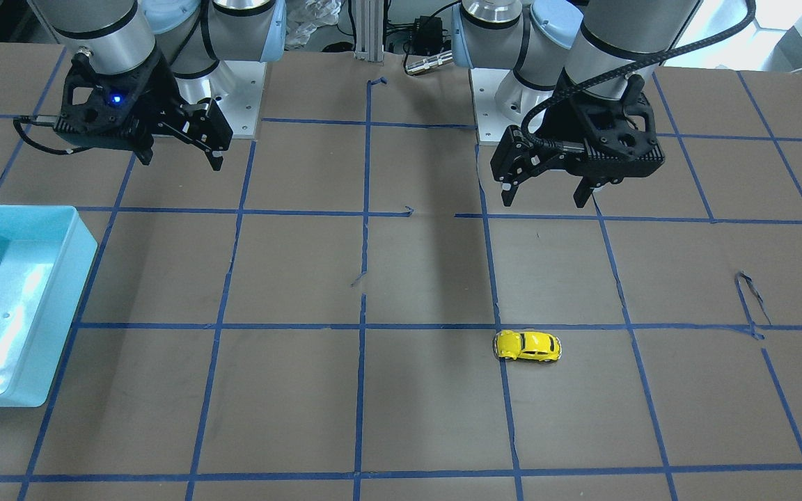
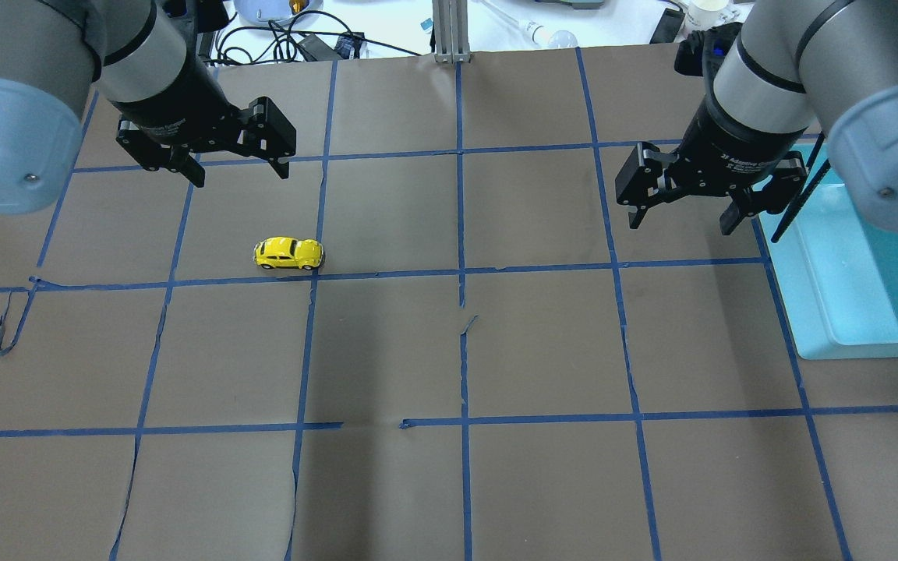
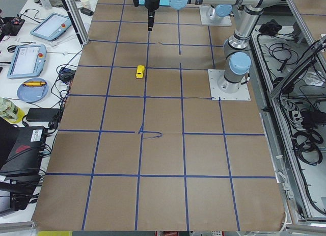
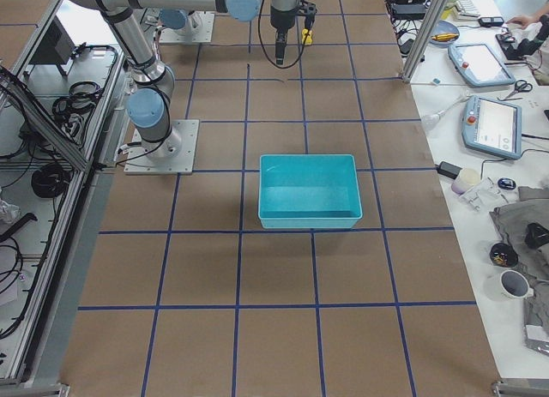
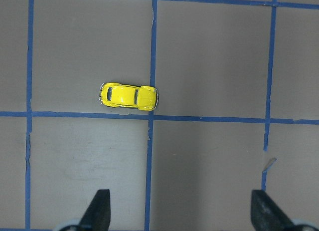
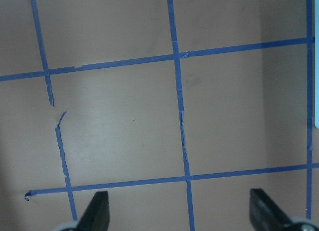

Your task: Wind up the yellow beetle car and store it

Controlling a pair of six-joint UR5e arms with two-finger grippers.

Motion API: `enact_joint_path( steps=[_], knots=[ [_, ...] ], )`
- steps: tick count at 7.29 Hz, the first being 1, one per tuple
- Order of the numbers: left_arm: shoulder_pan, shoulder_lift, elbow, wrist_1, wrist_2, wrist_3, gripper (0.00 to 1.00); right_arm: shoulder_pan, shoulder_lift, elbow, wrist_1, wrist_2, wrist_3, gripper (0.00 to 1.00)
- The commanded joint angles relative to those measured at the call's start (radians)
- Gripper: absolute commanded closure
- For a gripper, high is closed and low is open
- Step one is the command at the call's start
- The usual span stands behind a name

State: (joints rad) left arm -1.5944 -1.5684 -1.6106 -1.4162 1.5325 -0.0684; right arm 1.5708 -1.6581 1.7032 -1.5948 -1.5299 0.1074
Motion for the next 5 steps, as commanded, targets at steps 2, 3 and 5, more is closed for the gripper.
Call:
enact_joint_path(
  steps=[2, 3, 5],
  knots=[
    [0.001, 0.002, 0.000, -0.001, 0.001, 0.001, 0.00, 0.000, -0.002, -0.002, 0.004, 0.002, -0.002, 0.00],
    [-0.001, 0.002, 0.000, -0.001, 0.001, 0.001, 0.00, 0.000, 0.000, 0.000, 0.004, 0.001, 0.000, 0.00],
    [0.001, 0.002, 0.000, -0.001, 0.001, 0.001, 0.00, 0.000, 0.000, 0.000, 0.004, -0.001, 0.000, 0.00]
  ],
)
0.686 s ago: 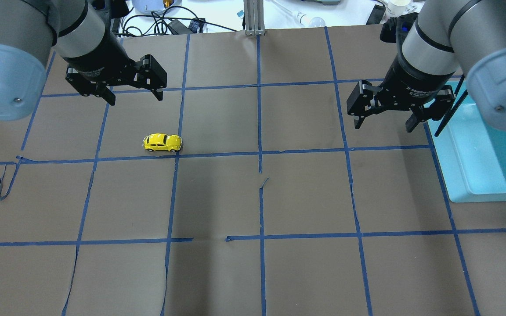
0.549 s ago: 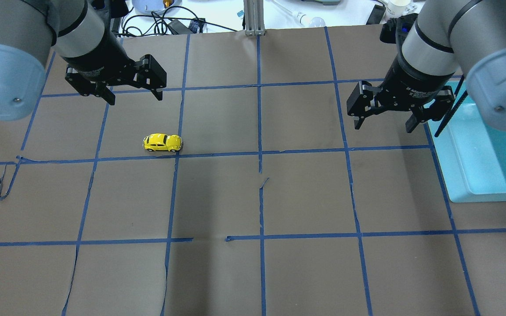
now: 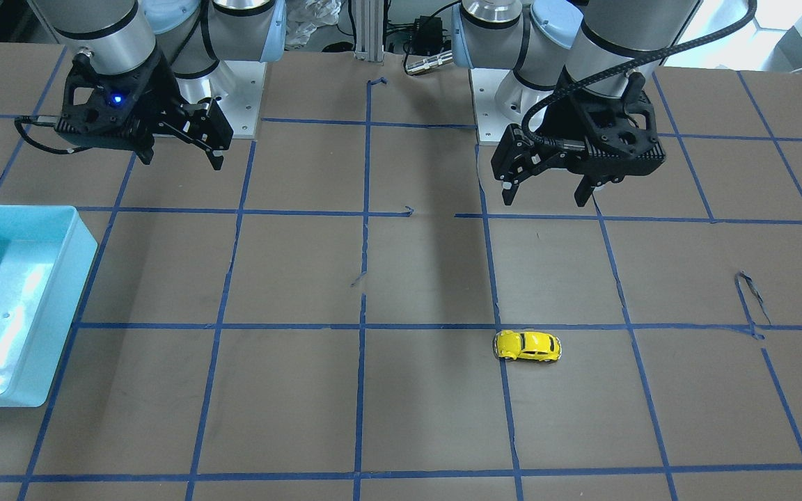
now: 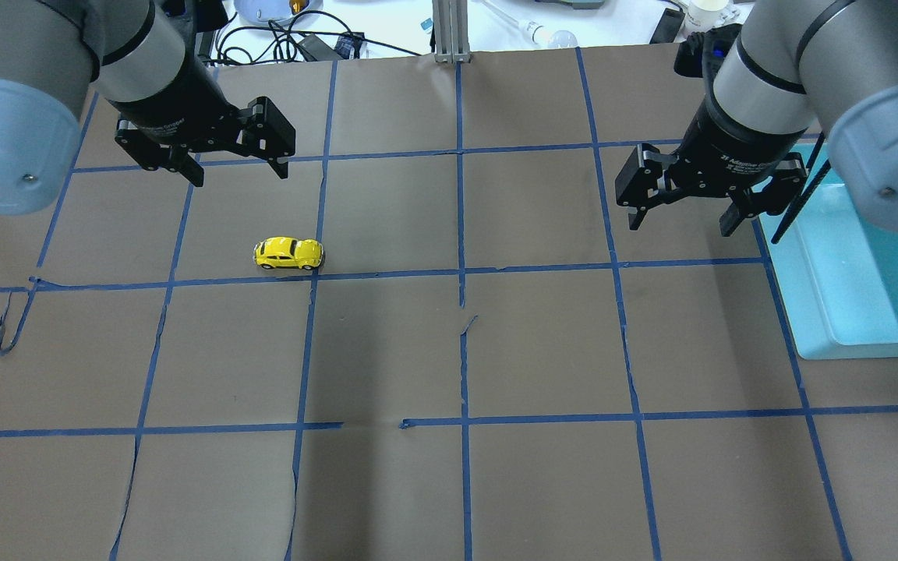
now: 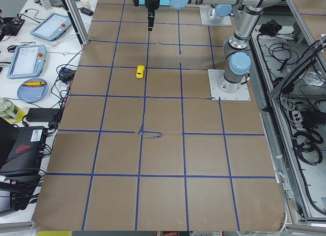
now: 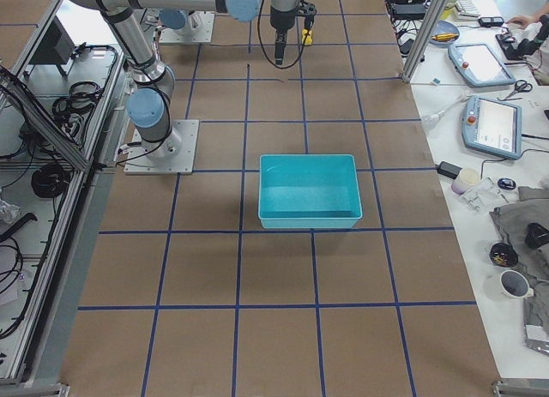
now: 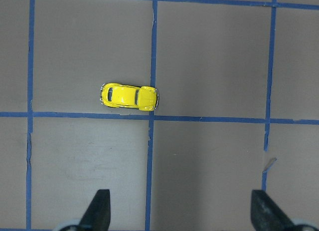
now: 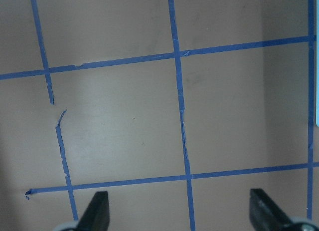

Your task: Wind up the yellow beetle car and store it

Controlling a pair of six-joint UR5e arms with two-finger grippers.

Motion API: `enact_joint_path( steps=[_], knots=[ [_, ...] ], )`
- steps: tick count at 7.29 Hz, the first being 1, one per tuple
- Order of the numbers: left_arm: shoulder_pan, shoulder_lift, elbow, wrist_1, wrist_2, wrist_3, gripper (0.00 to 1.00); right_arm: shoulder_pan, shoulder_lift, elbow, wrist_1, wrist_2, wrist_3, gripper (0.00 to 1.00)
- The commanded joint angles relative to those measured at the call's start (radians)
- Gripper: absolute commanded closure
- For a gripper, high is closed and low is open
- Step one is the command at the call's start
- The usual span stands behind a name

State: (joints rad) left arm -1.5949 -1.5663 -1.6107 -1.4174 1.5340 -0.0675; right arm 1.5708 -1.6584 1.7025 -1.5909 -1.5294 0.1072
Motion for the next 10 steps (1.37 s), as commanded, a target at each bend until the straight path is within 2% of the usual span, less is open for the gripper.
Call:
enact_joint_path(
  steps=[1, 10],
  knots=[
    [0.001, 0.002, 0.000, 0.000, -0.001, 0.000, 0.00, 0.002, 0.000, -0.001, 0.000, -0.001, -0.003, 0.00],
    [0.000, 0.002, -0.027, 0.002, -0.006, 0.002, 0.00, 0.000, 0.000, 0.000, -0.011, 0.005, 0.012, 0.00]
  ],
)
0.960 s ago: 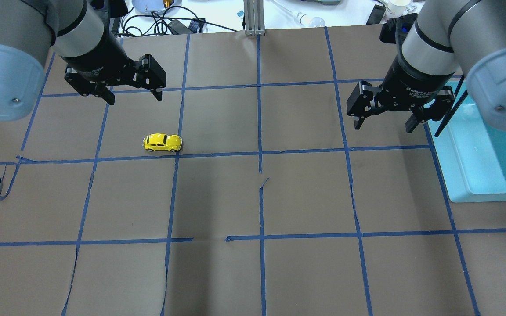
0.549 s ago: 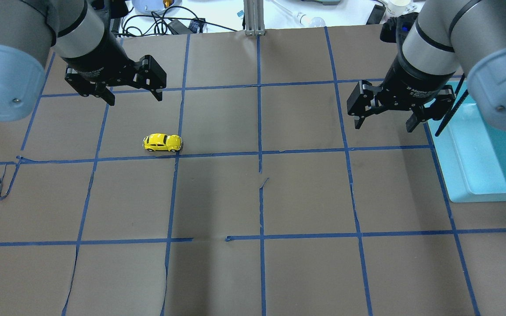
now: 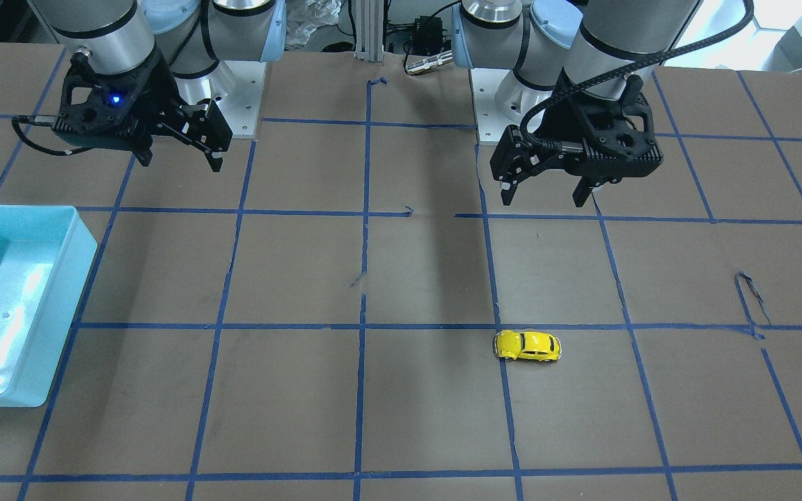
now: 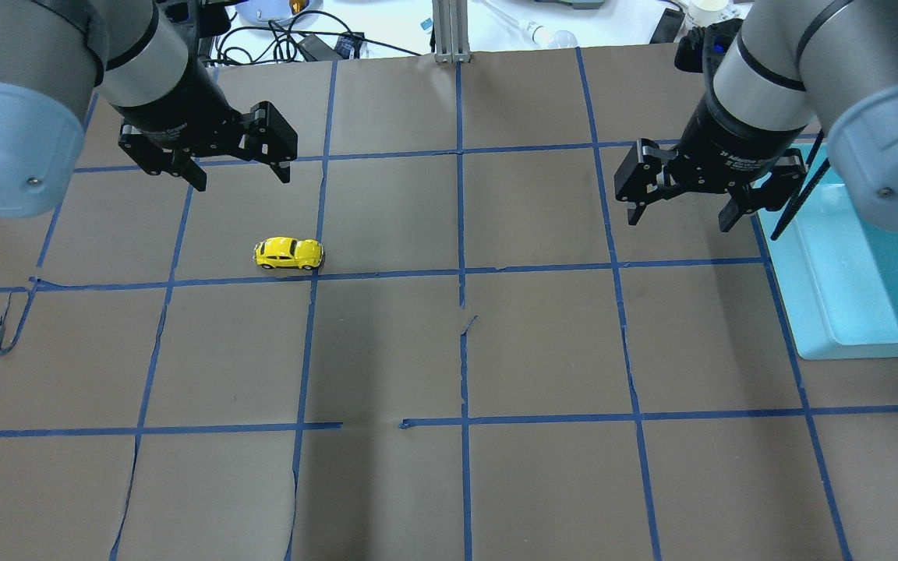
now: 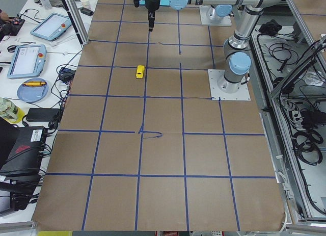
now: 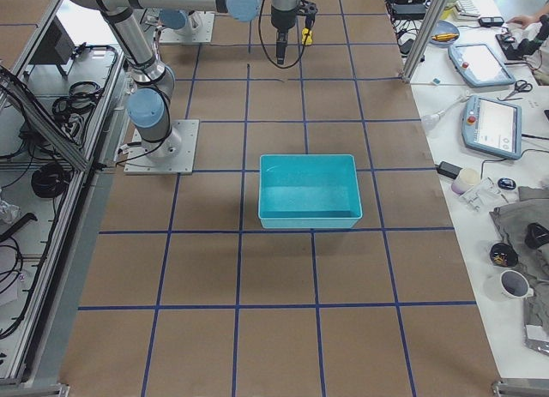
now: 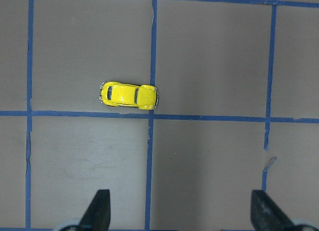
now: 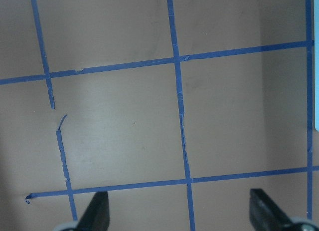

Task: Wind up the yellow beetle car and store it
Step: 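Lower the left gripper over the yellow beetle car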

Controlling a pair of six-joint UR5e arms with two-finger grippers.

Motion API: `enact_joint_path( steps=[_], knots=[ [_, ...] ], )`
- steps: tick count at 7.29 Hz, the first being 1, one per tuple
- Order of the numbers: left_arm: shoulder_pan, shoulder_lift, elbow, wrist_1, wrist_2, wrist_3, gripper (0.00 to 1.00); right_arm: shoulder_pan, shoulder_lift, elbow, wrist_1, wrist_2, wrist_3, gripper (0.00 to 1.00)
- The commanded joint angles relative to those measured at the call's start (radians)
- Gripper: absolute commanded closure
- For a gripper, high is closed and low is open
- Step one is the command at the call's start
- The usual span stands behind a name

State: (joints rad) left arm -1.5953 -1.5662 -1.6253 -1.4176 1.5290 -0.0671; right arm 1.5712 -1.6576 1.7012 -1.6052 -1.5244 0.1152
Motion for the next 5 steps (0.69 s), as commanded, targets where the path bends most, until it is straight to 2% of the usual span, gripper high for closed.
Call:
enact_joint_path(
  steps=[1, 5],
  knots=[
    [0.001, 0.001, -0.014, 0.002, -0.001, 0.010, 0.00, 0.000, 0.001, 0.003, 0.013, -0.009, 0.006, 0.00],
    [0.002, -0.005, -0.013, 0.002, 0.002, 0.055, 0.00, 0.001, -0.004, 0.003, 0.013, 0.003, 0.006, 0.00]
  ],
)
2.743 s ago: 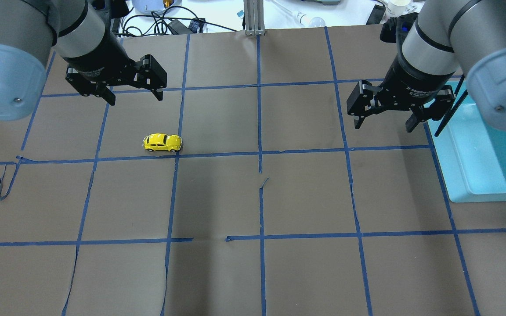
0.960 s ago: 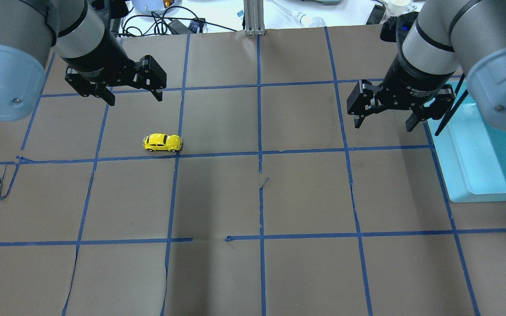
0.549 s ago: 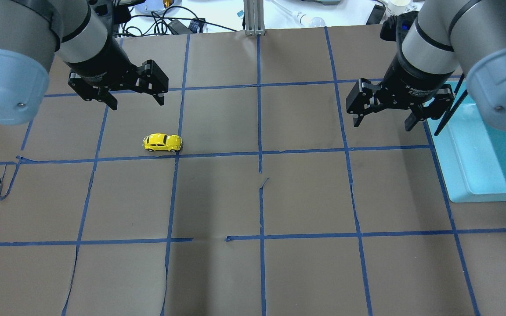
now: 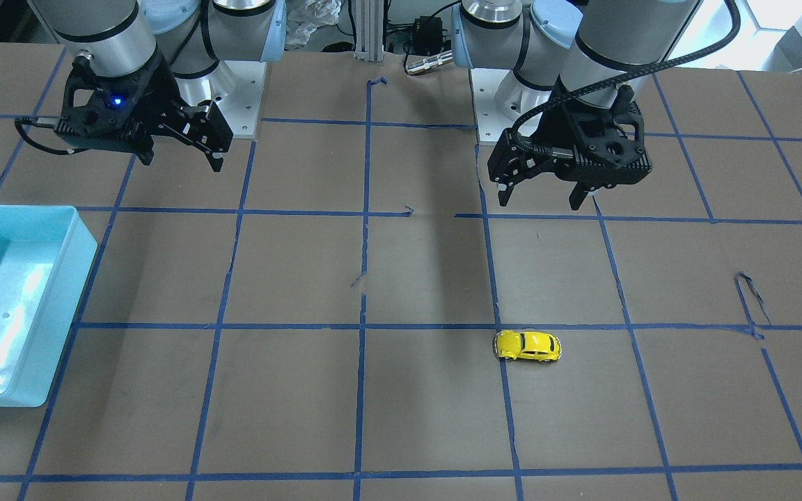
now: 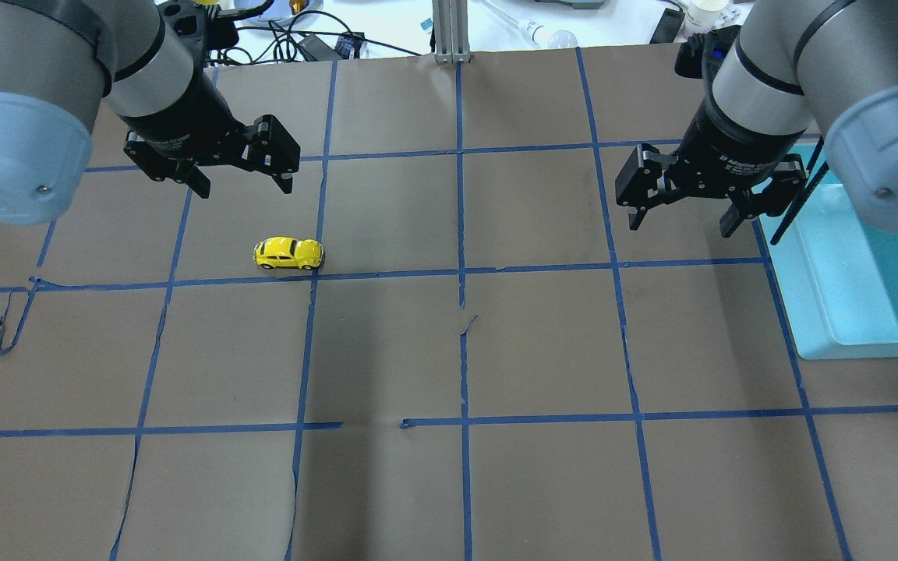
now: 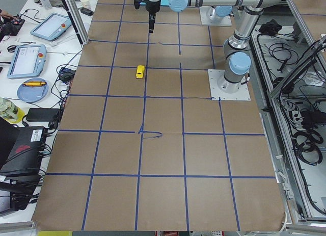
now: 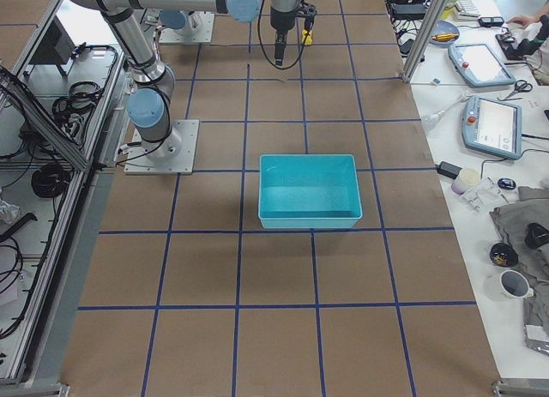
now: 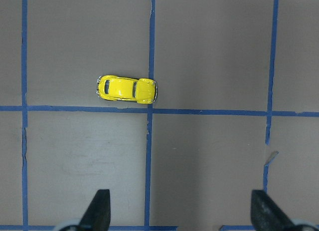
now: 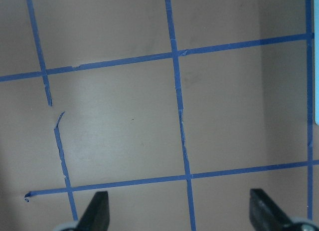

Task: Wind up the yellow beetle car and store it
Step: 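Lower the left gripper over the yellow beetle car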

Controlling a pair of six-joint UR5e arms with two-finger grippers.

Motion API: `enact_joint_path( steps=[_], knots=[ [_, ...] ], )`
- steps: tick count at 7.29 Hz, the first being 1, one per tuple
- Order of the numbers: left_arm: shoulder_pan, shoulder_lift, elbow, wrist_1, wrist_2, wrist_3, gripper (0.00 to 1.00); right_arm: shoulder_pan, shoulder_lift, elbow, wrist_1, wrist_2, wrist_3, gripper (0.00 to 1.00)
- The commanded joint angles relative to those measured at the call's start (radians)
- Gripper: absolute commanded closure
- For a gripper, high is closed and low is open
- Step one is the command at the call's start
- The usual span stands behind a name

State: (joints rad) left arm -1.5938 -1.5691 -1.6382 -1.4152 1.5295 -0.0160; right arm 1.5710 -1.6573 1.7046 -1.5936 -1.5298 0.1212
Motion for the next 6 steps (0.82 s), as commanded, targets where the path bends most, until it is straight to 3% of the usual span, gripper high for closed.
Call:
enact_joint_path(
  steps=[1, 4, 6],
  knots=[
    [0.002, -0.017, 0.009, 0.002, -0.008, 0.068, 0.00, 0.001, -0.007, -0.003, 0.000, 0.013, 0.000, 0.00],
    [0.003, -0.070, -0.021, 0.012, -0.003, 0.515, 0.00, 0.003, 0.001, 0.000, -0.002, 0.010, 0.000, 0.00],
    [0.003, -0.141, -0.122, 0.156, 0.001, 0.816, 0.00, 0.001, 0.002, 0.001, 0.000, 0.002, -0.002, 0.00]
  ],
)
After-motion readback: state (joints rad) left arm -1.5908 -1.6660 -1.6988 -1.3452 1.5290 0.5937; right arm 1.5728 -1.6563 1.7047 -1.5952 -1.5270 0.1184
